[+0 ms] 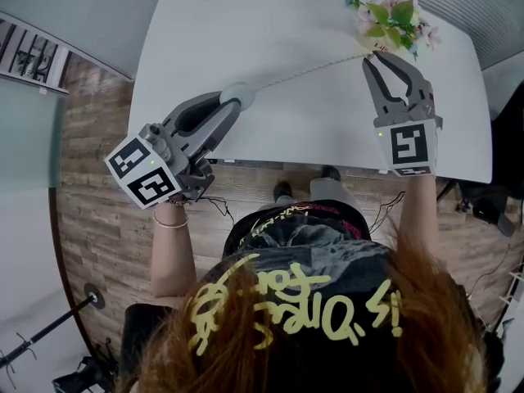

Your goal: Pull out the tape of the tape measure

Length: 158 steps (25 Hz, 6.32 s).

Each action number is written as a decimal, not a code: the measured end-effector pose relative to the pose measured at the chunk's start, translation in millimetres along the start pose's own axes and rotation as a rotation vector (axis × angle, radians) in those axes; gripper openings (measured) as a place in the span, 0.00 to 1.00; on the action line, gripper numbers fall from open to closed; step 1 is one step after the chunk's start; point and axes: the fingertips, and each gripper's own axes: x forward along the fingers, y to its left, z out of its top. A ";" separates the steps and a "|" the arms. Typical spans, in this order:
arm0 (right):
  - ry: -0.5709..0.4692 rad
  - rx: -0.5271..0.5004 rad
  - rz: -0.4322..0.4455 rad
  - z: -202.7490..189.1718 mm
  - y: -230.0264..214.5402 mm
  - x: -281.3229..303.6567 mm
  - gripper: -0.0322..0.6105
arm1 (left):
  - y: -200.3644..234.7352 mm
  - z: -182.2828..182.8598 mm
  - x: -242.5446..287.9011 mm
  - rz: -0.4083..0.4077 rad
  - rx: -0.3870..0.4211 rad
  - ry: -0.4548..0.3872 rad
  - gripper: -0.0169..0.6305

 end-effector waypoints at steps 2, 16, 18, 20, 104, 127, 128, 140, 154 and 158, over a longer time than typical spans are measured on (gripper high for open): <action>-0.005 0.000 0.002 2.0 0.4 0.3 0.16 | -0.7 -0.1 0.8 -0.002 -0.002 -0.002 0.11; -0.049 0.015 0.033 17.5 12.6 0.2 0.16 | -6.2 3.3 2.4 -0.018 -0.005 -0.012 0.11; -0.054 0.017 0.037 19.7 14.1 1.1 0.16 | -6.5 2.6 2.3 -0.019 -0.007 -0.011 0.11; -0.040 0.017 0.040 20.9 15.1 1.3 0.16 | -6.1 2.0 2.2 -0.020 -0.012 -0.011 0.11; -0.170 -0.035 0.267 101.7 96.1 15.5 0.16 | -3.3 1.3 2.9 -0.029 -0.062 -0.017 0.11; -0.226 -0.072 0.322 120.1 114.6 21.2 0.16 | 4.6 4.0 4.9 -0.019 -0.083 -0.033 0.12; -0.228 -0.074 0.326 121.4 115.7 21.6 0.16 | 5.1 4.4 4.5 -0.018 -0.084 -0.034 0.12; -0.243 -0.103 0.353 121.6 121.7 23.1 0.16 | 9.5 1.0 11.9 -0.032 -0.129 -0.043 0.12; -0.299 -0.117 0.355 125.7 120.5 9.5 0.16 | -1.0 -3.7 11.8 -0.112 -0.244 -0.105 0.12; -0.343 -0.116 0.371 124.6 121.5 2.0 0.17 | -1.4 -5.5 12.9 -0.118 -0.263 -0.115 0.12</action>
